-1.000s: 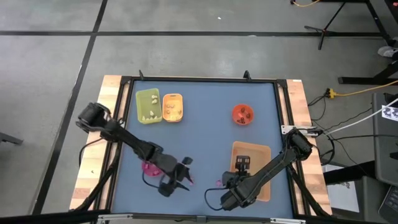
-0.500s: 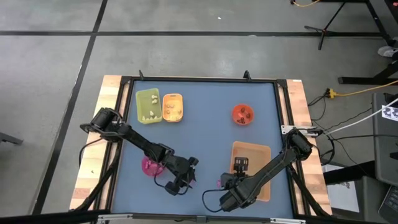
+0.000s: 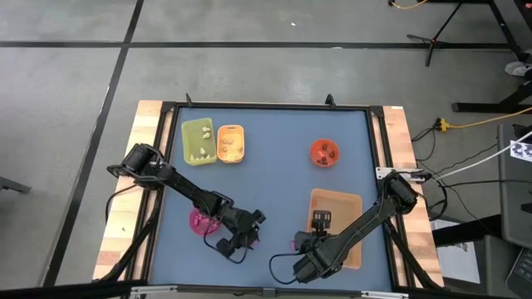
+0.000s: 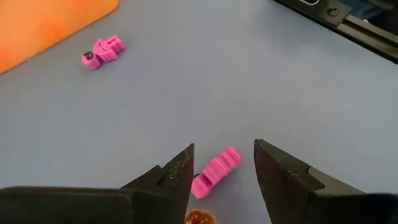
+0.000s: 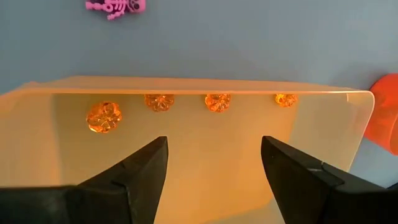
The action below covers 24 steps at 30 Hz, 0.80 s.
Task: Sort Halloween decoration
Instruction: Put the pink skeleton toy into the red bowl
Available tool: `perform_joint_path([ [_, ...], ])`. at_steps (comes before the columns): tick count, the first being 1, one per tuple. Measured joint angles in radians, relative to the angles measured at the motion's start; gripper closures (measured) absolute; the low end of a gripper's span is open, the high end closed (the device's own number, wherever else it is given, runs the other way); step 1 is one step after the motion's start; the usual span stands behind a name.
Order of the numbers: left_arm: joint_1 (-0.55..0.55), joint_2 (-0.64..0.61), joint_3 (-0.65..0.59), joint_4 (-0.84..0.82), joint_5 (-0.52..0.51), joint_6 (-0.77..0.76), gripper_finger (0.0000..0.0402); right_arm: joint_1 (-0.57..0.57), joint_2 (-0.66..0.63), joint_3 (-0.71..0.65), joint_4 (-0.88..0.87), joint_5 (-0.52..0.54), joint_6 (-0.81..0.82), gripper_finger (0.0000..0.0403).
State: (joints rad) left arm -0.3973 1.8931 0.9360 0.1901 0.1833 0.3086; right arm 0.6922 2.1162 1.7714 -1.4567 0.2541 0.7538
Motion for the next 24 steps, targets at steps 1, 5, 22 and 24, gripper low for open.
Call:
perform_joint_path([
  [1, 0.0, 0.0, 0.0, 0.0, 0.0, 0.005, 0.025, 0.0, 0.0, 0.0, 0.0, 0.0, 0.0, 0.0146],
  [5, 0.001, 0.0, 0.0, 0.0, -0.008, 0.022, 0.025, 0.0, 0.0, 0.0, 0.0, 0.0, 0.0, 0.0146],
  [22, 0.007, 0.085, 0.004, 0.026, -0.012, 0.01, 0.025, 0.0, 0.0, 0.0, 0.025, 0.006, 0.0, 0.0146],
  [24, 0.011, 0.086, 0.003, 0.023, -0.01, 0.009, 0.025, 0.0, 0.0, 0.0, 0.027, 0.006, 0.0, 0.0146],
])
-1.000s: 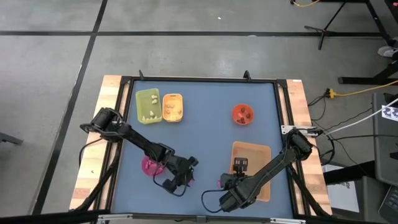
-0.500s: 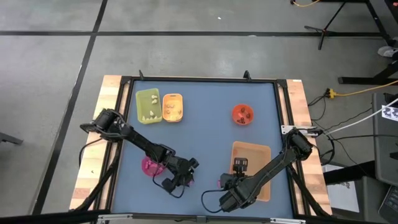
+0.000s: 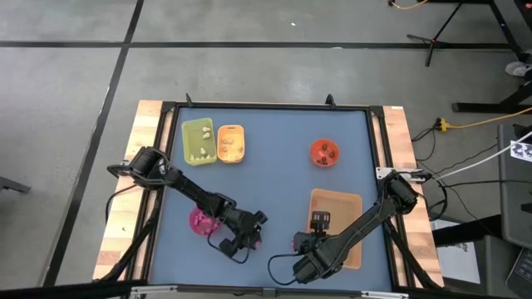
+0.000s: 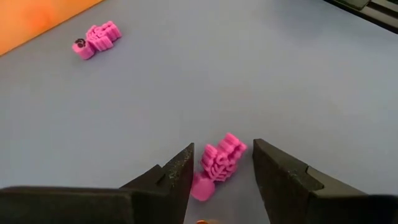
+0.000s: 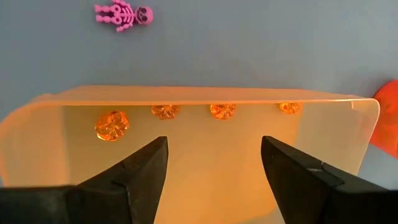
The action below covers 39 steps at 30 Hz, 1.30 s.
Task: Sort Halloween decoration
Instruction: Put the pink skeleton toy into the red bowl
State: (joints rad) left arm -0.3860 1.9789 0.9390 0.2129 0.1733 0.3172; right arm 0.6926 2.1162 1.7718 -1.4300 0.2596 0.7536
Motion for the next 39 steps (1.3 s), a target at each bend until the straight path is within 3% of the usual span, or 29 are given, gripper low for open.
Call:
perform_joint_path([
  [22, 0.022, 0.004, -0.003, 0.031, 0.013, -0.03, 0.0254, 0.0, 0.0, 0.0, 0.001, -0.001, 0.0, 0.0146],
  [39, 0.022, 0.005, -0.003, 0.036, 0.02, -0.08, 0.0348, 0.0, 0.0, 0.0, 0.001, -0.002, 0.0, 0.0146],
])
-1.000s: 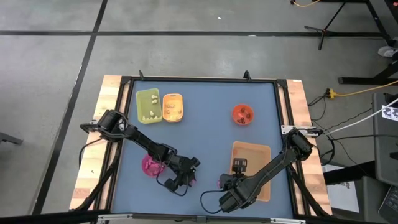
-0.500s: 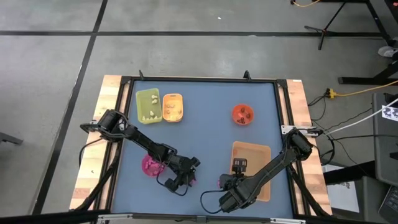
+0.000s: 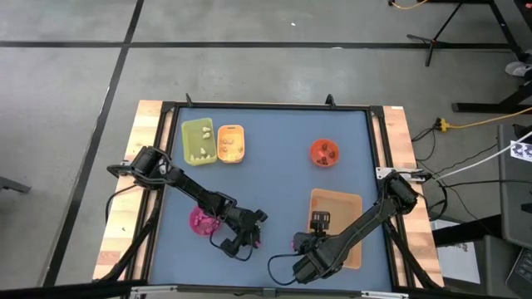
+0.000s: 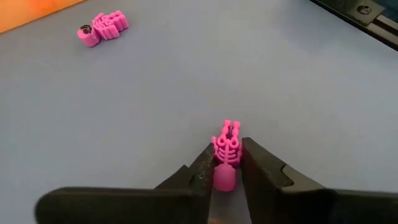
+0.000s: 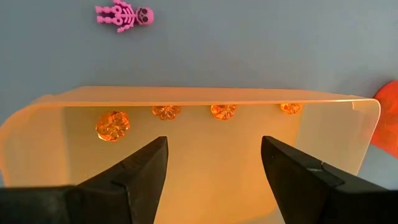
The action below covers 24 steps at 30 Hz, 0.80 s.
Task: Sort Halloween decoration
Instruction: Put the pink skeleton toy into the red bowl
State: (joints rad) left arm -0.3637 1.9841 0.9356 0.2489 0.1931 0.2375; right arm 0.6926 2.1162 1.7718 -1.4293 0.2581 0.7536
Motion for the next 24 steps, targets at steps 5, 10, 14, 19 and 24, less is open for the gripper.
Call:
perform_joint_path([
  [5, 0.0, -0.001, 0.0, -0.001, 0.003, -0.001, 0.0367, 0.0, 0.0, 0.0, 0.0, 0.0, 0.0, 0.0146],
  [10, 0.0, -0.007, 0.0, -0.005, 0.005, -0.038, 0.0368, 0.0, 0.0, 0.0, 0.0, -0.013, 0.0, 0.0146],
  [14, -0.004, -0.018, -0.001, -0.008, -0.001, -0.072, 0.0366, 0.0, 0.0, 0.0, -0.001, -0.017, 0.0, 0.0146],
  [19, -0.015, -0.058, -0.004, -0.034, -0.018, -0.077, 0.037, 0.0, 0.0, 0.0, 0.0, -0.017, 0.0, 0.0146],
  [24, -0.03, -0.149, -0.003, -0.118, -0.015, -0.101, 0.0366, 0.0, 0.0, 0.0, -0.002, -0.017, 0.0, 0.0146],
])
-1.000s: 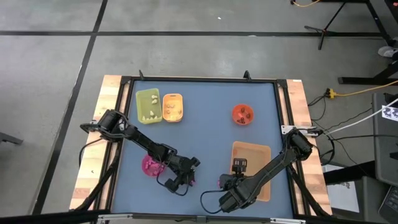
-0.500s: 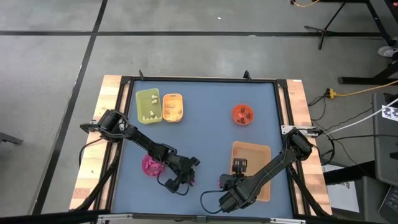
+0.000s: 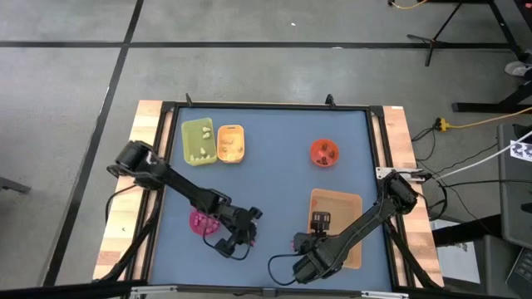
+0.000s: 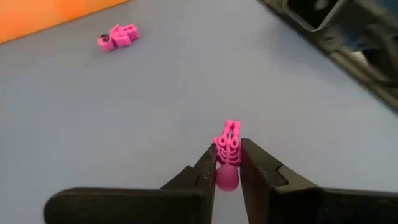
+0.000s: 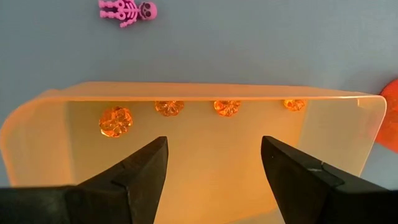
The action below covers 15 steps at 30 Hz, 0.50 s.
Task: Sort Halloween decoration
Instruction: Put the pink skeleton toy into the red bowl
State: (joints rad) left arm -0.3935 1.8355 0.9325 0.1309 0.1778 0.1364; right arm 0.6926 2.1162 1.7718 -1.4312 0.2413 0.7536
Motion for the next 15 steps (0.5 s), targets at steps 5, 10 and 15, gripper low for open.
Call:
perform_joint_path([
  [5, -0.021, -0.113, 0.001, -0.141, 0.004, -0.039, 0.0368, 0.0, 0.0, 0.0, -0.002, 0.0, 0.0, 0.0146],
  [10, -0.056, -0.235, 0.002, -0.364, -0.024, -0.093, 0.0364, 0.0, 0.0, 0.0, -0.002, 0.0, 0.0, 0.0146],
  [15, -0.097, -0.333, 0.002, -0.647, -0.106, -0.165, 0.0361, 0.0, 0.0, 0.0, -0.006, 0.0, 0.0, 0.0146],
])
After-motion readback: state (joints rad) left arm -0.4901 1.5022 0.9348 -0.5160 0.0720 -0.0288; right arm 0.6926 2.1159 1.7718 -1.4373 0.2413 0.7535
